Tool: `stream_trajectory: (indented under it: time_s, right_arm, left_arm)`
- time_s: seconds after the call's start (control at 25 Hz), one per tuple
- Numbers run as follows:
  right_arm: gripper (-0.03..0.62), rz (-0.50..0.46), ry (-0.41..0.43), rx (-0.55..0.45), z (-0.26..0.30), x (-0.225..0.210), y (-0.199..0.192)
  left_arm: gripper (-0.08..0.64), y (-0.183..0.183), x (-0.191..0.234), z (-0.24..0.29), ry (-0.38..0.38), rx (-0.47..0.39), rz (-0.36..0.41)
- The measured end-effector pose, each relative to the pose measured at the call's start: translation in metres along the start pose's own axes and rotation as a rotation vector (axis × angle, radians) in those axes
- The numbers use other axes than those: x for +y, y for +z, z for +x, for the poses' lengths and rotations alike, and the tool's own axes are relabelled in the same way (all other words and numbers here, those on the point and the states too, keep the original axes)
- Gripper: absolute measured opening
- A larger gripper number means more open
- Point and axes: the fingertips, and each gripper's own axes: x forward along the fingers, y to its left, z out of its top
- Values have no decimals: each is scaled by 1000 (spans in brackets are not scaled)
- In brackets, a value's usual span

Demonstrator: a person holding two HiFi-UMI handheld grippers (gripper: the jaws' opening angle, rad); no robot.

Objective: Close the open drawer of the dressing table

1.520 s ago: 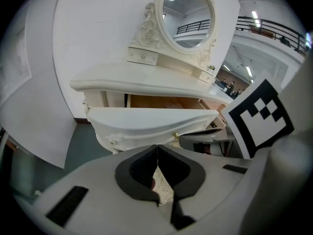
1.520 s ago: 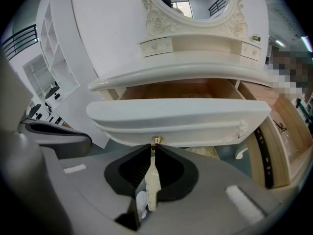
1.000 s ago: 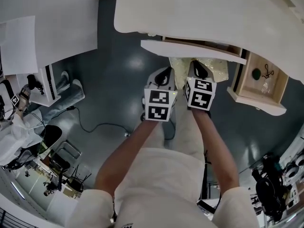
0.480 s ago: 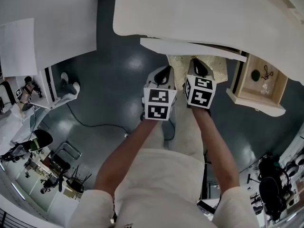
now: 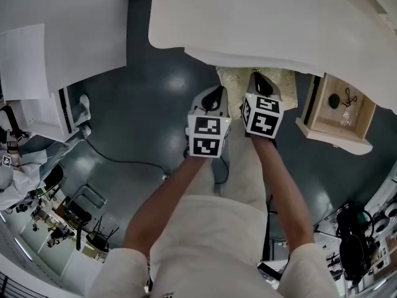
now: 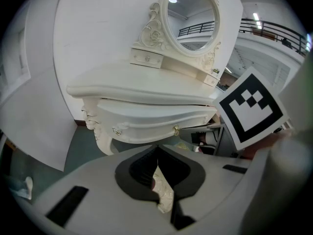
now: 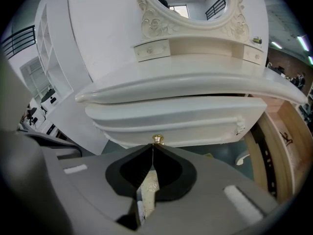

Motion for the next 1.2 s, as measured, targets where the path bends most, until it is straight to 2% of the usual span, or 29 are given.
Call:
stream_trajectory:
  time_s: [0.2, 0.32, 1.2]
  right_arm:
    - [3, 16, 2, -22, 5, -2, 9]
    - [3, -6, -3, -53, 5, -1, 17]
    - [3, -5, -7, -73, 18, -4, 37]
  left_arm:
    - [9, 4, 1, 2, 2, -3, -1]
    - [9, 6, 0, 2, 0, -7, 6]
    - [9, 7, 4, 3, 5, -17, 0]
